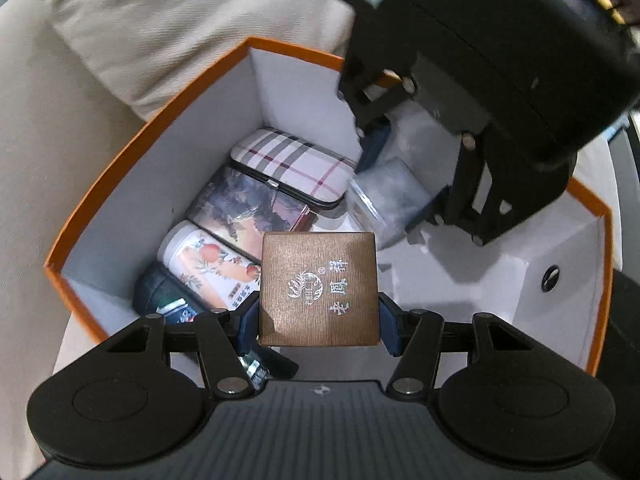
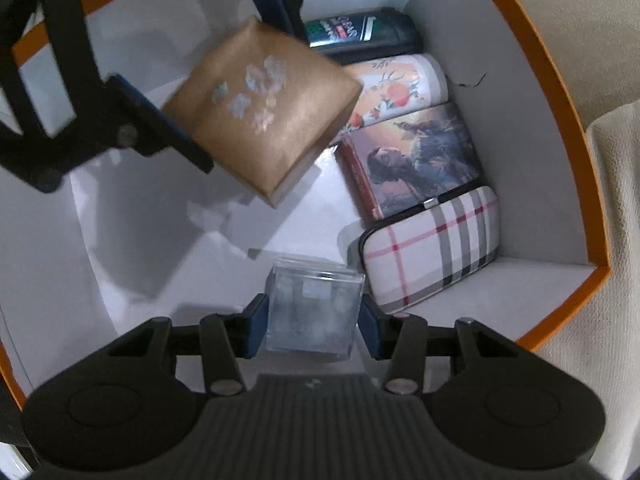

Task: Organize rigid objects
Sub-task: 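Lower the clear cube and brown box into the box, open both grippers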

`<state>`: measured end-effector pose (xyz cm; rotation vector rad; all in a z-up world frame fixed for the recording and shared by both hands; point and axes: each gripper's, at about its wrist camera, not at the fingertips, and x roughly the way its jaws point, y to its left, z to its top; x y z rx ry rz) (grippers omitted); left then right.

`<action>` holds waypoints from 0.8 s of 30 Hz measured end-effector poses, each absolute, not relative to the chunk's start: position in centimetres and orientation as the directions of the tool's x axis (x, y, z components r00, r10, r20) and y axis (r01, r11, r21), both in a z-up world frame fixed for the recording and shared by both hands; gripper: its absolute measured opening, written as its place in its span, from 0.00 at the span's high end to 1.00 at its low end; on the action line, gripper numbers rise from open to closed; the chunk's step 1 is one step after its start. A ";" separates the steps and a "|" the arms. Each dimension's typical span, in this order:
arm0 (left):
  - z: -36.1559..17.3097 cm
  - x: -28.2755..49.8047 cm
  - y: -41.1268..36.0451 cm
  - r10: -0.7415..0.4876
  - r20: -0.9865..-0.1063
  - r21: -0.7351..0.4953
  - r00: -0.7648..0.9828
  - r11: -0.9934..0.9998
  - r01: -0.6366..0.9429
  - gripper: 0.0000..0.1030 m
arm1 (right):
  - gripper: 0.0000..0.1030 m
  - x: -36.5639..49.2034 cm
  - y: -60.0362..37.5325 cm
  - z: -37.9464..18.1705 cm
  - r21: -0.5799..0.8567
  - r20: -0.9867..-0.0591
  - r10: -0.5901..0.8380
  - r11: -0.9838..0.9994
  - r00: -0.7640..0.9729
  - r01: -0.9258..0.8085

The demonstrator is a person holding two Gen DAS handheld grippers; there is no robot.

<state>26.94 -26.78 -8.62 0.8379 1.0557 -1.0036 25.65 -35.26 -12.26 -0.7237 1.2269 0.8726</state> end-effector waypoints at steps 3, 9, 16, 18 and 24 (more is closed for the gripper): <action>-9.0 26.8 -26.9 -0.244 -0.956 0.094 0.163 0.271 0.958 0.35 | 0.50 25.7 -35.3 -12.0 -0.042 -0.979 0.157 0.470 0.131 -0.882; -9.7 26.6 -27.4 -0.249 -0.958 0.099 0.140 0.170 0.980 0.35 | 0.52 23.9 -34.8 -12.0 -0.169 -0.977 0.069 0.338 0.203 -0.926; -11.4 25.4 -29.1 -0.217 -0.967 0.131 0.130 0.010 0.991 0.35 | 0.52 25.2 -36.5 -10.1 -0.093 -0.966 0.170 0.467 0.193 -0.879; -11.7 25.0 -29.3 -0.205 -0.969 0.146 0.135 -0.037 0.989 0.35 | 0.52 25.1 -36.6 -10.1 -0.081 -0.964 0.184 0.478 0.190 -0.875; -12.9 24.6 -30.2 -0.203 -0.966 0.188 0.158 -0.137 0.973 0.35 | 0.52 24.3 -36.7 -10.2 -0.080 -0.961 0.195 0.479 0.195 -0.874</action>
